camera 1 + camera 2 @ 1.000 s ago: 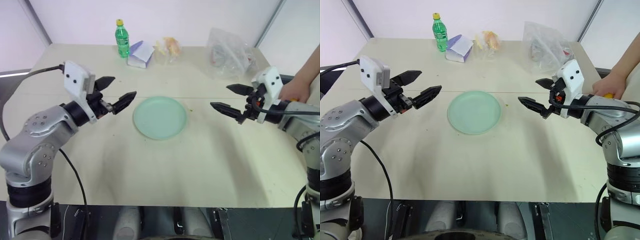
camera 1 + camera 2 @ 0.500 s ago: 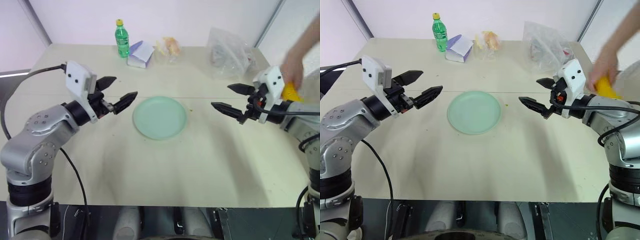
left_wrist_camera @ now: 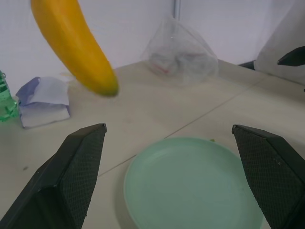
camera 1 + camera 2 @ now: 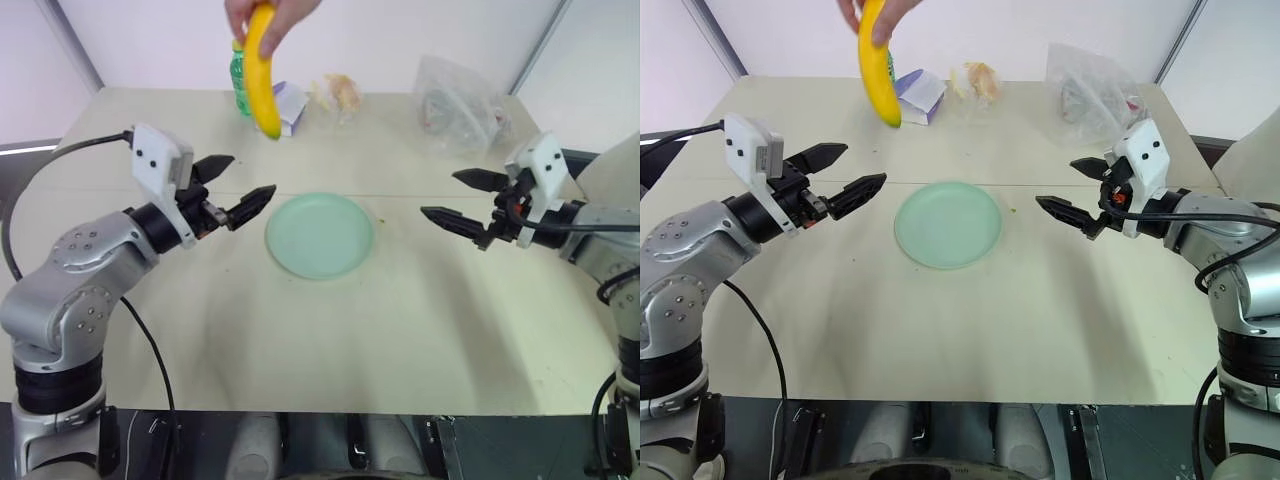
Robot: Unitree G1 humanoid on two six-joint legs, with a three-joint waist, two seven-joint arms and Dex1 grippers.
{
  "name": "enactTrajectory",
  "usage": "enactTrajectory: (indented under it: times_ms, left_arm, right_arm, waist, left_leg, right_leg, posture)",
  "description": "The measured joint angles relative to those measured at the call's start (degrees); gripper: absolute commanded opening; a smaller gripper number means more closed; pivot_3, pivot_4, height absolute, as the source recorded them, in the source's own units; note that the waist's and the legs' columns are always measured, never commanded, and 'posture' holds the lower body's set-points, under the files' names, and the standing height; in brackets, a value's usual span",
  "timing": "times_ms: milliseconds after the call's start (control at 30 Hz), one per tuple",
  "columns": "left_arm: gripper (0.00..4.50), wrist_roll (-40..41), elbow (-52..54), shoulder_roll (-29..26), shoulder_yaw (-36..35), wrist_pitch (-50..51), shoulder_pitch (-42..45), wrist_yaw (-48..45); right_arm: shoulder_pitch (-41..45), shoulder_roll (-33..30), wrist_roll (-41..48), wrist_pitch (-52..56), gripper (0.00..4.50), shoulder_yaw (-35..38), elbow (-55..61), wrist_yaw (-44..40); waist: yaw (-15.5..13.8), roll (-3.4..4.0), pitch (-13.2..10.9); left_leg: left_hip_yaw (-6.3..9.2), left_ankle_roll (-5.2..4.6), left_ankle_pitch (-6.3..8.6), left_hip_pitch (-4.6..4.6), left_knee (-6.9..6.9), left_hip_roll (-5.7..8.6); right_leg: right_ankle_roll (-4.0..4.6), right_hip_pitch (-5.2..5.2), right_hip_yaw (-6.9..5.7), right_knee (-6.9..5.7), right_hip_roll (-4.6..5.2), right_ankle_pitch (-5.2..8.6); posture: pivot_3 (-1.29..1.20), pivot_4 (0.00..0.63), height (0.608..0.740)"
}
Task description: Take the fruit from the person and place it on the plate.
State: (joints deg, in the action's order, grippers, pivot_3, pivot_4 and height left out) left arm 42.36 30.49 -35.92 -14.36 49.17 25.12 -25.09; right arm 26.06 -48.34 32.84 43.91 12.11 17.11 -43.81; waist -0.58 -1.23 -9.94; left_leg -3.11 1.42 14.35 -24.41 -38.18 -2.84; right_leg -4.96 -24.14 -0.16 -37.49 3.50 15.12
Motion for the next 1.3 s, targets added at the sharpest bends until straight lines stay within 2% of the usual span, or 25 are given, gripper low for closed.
enactTrajectory:
  times_ms: [367,667,933,1267,1300]
  left_arm:
    - [4.43,6.25,-1.59,6.11,-5.45,1.69,3.29,10.57]
    - [4.43,9.44,-12.91,11.79,-9.97,1.45,12.63,20.26]
    - [4.43,9.38,-25.94,15.76,-6.58,0.59,20.22,17.73]
    - [4.43,4.21,-35.39,14.91,-2.38,-1.30,23.17,11.11]
    - [4.19,3.90,-35.71,14.91,-2.26,-1.32,23.36,10.83]
  right_arm:
    - [8.46,4.68,3.84,2.44,4.50,-1.39,1.82,2.46]
    - [8.42,5.08,3.40,2.16,4.50,-2.83,1.72,3.10]
    - [7.79,4.99,3.25,1.89,4.50,-2.82,1.93,3.83]
    - [5.04,4.58,3.33,1.91,4.50,-2.21,4.19,5.51]
    - [4.87,4.55,3.34,1.91,4.50,-2.17,4.20,5.69]
  waist:
    - [-0.07,-0.01,0.00]
    - [-0.10,-0.02,-0.01]
    - [-0.07,-0.03,-0.01]
    - [0.12,-0.02,-0.01]
    - [0.10,-0.03,-0.01]
  left_leg:
    - [0.03,0.00,0.00,-0.01,0.00,0.00]
    - [0.03,0.00,0.00,-0.02,0.00,0.02]
    - [0.01,0.00,0.00,-0.03,0.00,0.03]
    - [0.02,0.00,0.00,-0.02,0.03,0.02]
    - [0.02,0.00,0.00,-0.02,0.03,0.02]
  right_leg:
    - [-0.01,0.02,0.00,0.03,0.01,0.00]
    - [-0.01,0.02,-0.02,0.03,0.02,-0.01]
    - [-0.02,0.02,-0.02,0.06,0.01,-0.01]
    - [-0.01,0.00,-0.02,0.07,-0.02,-0.01]
    - [-0.01,0.00,-0.02,0.07,-0.01,-0.01]
  posture:
    - [0.00,0.150,0.731]
    - [0.00,0.150,0.731]
    - [0.00,0.150,0.731]
    - [0.00,0.150,0.731]
    - [0.00,0.150,0.731]
